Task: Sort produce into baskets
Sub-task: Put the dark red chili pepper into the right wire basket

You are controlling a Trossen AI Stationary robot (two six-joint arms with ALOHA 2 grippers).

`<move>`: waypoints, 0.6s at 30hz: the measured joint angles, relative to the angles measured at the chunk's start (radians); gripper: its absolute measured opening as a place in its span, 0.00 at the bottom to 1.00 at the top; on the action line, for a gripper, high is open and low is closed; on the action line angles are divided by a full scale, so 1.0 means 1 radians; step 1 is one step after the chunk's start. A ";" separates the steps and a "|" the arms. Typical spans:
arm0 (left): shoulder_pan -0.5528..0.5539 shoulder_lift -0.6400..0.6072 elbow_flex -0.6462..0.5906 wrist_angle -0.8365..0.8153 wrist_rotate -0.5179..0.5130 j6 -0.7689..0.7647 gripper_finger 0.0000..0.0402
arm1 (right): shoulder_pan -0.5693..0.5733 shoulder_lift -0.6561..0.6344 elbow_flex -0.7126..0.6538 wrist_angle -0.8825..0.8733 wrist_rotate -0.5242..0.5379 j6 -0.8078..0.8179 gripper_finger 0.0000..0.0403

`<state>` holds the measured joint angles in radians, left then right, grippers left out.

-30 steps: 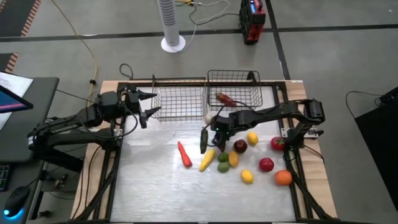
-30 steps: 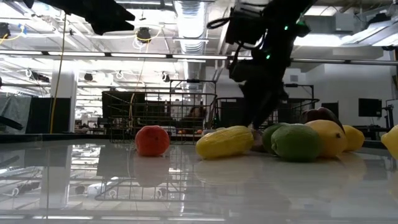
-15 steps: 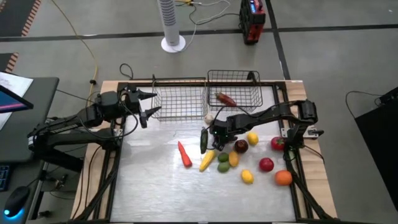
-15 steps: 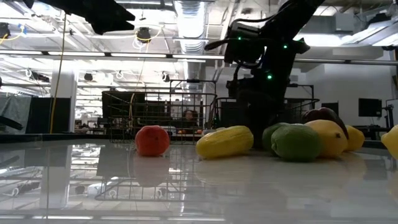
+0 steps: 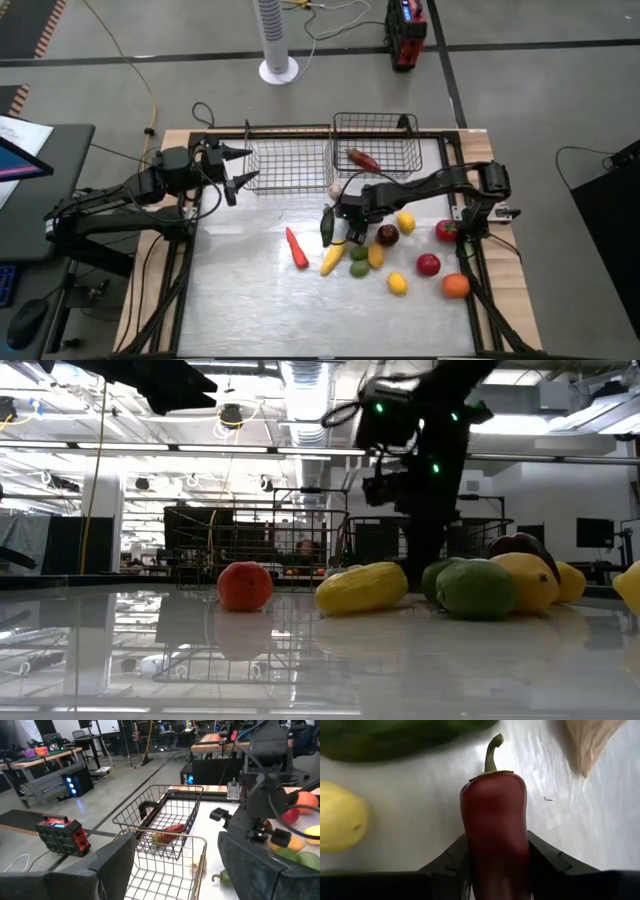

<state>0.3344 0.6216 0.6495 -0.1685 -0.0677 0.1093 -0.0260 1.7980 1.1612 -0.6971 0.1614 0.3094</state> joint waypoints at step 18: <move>0.000 0.000 0.000 -0.001 0.000 0.000 0.68 | -0.206 -0.167 0.368 -0.368 0.424 -0.342 0.54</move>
<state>0.3344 0.6216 0.6495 -0.1692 -0.0677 0.1089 -0.2320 1.6314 1.5291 -1.0655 0.5854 -0.0326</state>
